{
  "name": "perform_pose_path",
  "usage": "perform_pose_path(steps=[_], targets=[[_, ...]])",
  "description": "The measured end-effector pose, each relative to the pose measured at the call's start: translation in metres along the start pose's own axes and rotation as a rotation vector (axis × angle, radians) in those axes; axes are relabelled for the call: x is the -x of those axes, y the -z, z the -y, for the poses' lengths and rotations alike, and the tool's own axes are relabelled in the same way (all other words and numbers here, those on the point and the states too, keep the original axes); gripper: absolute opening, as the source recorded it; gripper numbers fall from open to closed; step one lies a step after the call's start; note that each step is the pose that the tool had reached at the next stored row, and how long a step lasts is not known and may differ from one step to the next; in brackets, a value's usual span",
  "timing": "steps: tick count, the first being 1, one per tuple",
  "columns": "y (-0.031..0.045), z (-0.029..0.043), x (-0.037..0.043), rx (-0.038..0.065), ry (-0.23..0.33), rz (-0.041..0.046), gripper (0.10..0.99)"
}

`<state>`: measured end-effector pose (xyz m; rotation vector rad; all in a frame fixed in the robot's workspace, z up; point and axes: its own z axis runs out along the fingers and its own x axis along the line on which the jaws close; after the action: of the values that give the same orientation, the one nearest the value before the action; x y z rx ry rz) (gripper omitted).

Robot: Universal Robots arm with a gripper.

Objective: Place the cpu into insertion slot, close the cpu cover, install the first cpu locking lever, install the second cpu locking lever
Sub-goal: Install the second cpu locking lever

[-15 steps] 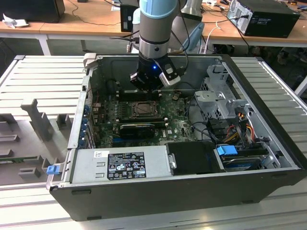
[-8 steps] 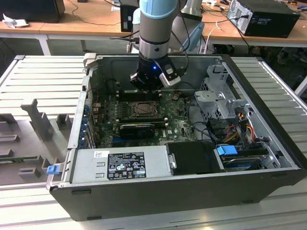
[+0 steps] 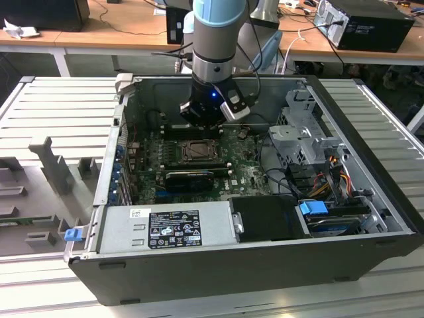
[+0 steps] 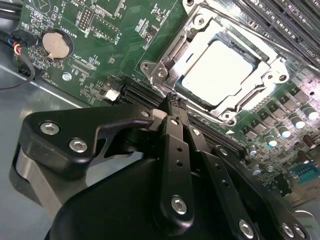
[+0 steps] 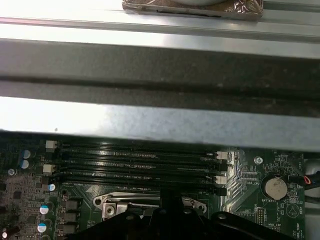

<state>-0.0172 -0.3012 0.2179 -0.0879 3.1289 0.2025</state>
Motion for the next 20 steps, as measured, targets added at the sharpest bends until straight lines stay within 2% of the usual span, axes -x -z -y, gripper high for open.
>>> perform_pose_path(steps=[3, 9, 20], targets=[[0.0001, 0.0010, 0.0000, 0.000, 0.000, 0.0000, 0.106], [0.0052, 0.0006, 0.0000, 0.000, 0.000, 0.0000, 0.106], [0.0053, 0.0051, -0.0003, 0.000, 0.000, 0.0000, 0.106]])
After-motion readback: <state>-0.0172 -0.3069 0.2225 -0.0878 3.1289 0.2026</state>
